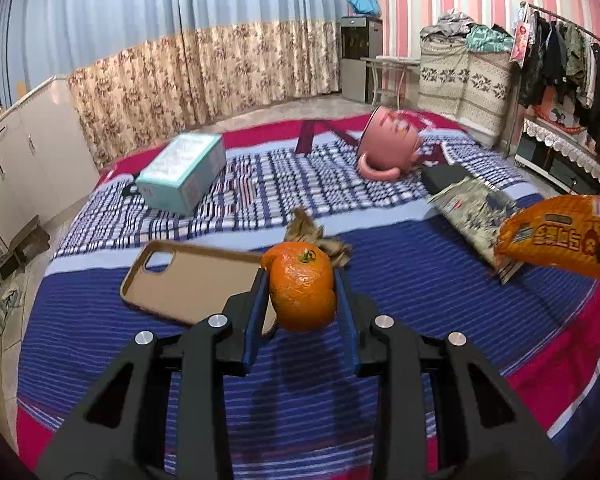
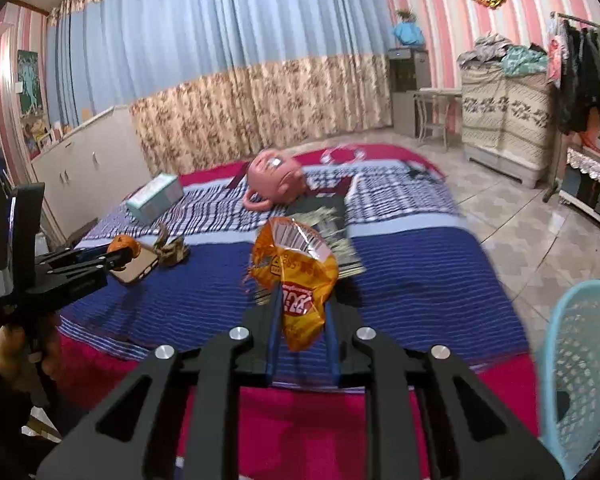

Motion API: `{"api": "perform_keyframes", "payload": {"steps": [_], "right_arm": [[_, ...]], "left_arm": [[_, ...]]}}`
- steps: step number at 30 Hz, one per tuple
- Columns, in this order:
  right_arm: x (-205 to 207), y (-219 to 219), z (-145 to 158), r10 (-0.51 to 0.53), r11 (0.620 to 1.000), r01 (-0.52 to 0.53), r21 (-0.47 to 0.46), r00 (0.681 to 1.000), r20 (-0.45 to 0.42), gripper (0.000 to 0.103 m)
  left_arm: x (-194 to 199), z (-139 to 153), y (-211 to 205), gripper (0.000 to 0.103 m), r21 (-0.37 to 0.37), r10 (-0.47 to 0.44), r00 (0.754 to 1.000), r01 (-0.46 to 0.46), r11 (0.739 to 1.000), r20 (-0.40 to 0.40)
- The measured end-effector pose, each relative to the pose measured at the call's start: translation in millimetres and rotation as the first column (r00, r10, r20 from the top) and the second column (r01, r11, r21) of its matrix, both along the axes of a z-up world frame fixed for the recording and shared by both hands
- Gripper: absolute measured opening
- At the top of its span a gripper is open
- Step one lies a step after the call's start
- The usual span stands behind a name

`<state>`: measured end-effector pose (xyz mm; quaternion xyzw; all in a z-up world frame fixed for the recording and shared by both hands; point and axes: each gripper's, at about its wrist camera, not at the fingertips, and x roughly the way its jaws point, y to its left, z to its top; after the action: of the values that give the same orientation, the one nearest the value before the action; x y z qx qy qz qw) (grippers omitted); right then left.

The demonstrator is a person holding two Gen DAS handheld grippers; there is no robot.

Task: Collect trash
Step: 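Carry the orange and the chip bag over the basket with both tools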

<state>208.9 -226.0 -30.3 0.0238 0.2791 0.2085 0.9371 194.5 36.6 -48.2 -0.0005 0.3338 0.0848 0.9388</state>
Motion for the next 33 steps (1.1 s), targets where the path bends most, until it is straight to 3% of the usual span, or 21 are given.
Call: {"api": "perform_keyframes", "payload": {"steps": [7,13,26,33], "right_arm": [[-15.5,-69.4,19.3,-0.113,0.990,0.108,0.087,0.992,0.054,0.019],[-23.8,-131.8,20.3,-0.264,0.959,0.254,0.125,0.962,0.067,0.019],[-45.7,-234.9,11.3,-0.526,0.846,0.516,0.134,0.849,0.053,0.019],[-47.0,-261.8,0.6,-0.589,0.804,0.583,0.119,0.808,0.018,0.019]], "left_arm": [[-0.3,17.6,-23.7,0.032,0.010,-0.042,0.999,0.042,0.999,0.033],[0.0,29.7,-47.0,0.032,0.020,-0.086,0.995,0.085,0.996,0.060],[12.4,43.7,-104.6,0.032,0.010,-0.189,0.978,0.189,0.982,0.087],[20.5,49.2,-141.4,0.032,-0.001,-0.254,0.962,0.256,0.967,0.102]]}}
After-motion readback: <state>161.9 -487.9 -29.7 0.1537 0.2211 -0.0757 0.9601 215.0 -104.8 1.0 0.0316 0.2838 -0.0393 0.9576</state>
